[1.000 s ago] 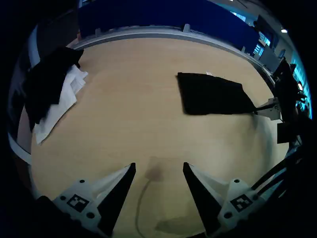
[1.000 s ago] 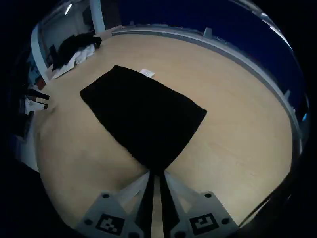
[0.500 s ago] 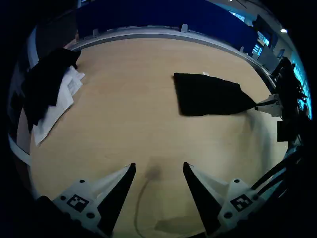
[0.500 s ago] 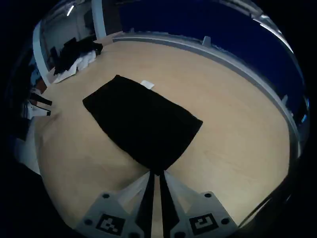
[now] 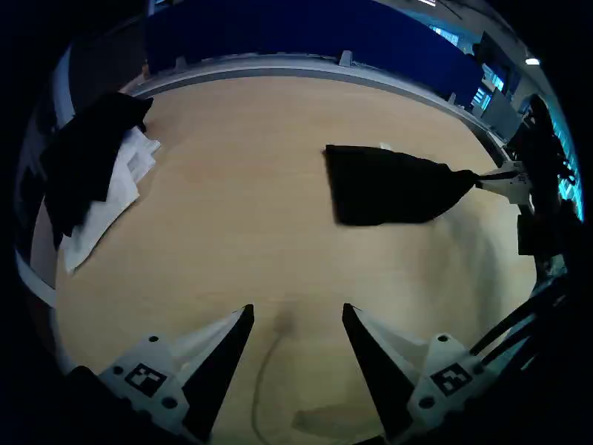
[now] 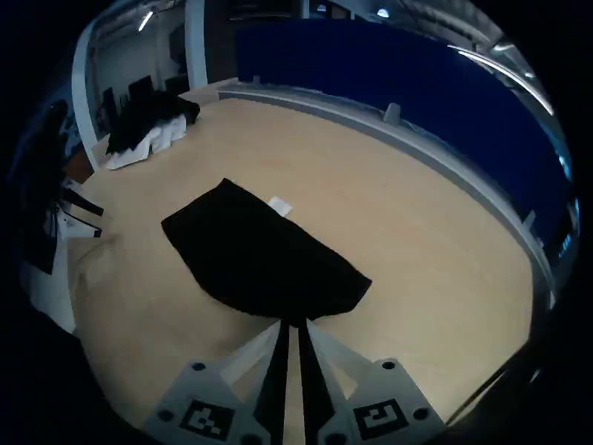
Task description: Fold towel
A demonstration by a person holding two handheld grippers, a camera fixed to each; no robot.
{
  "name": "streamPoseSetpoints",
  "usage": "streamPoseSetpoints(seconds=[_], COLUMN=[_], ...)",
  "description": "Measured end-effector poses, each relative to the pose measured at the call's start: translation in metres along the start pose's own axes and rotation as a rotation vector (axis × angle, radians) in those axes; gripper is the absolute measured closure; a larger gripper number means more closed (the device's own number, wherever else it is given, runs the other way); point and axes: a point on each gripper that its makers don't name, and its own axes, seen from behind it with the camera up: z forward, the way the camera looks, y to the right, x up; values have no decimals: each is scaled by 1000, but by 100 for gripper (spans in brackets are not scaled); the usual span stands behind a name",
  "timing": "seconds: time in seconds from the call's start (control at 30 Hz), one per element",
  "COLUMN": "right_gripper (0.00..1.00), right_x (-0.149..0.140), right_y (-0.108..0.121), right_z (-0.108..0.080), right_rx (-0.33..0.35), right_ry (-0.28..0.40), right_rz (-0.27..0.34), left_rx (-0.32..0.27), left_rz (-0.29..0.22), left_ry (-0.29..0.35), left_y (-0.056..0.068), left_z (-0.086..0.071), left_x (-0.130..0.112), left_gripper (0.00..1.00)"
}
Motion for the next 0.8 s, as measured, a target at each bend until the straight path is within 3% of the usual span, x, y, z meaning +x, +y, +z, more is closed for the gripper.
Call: streamPoseSetpoints(seconds=[0.37,0.8], right_gripper=[91,92], right_x=[53,98], right_y=[-17,-55], right_z=[14,33], right_rx=[30,89], right_ry=[47,74], right_rz=[-83,-170], left_rx=[-3,-7], left_rz=[-30,-78], left_ry=[27,62], left_y=[-2,-6], left_z=[-1,-10], left_x=[6,7], left_gripper=[12,12])
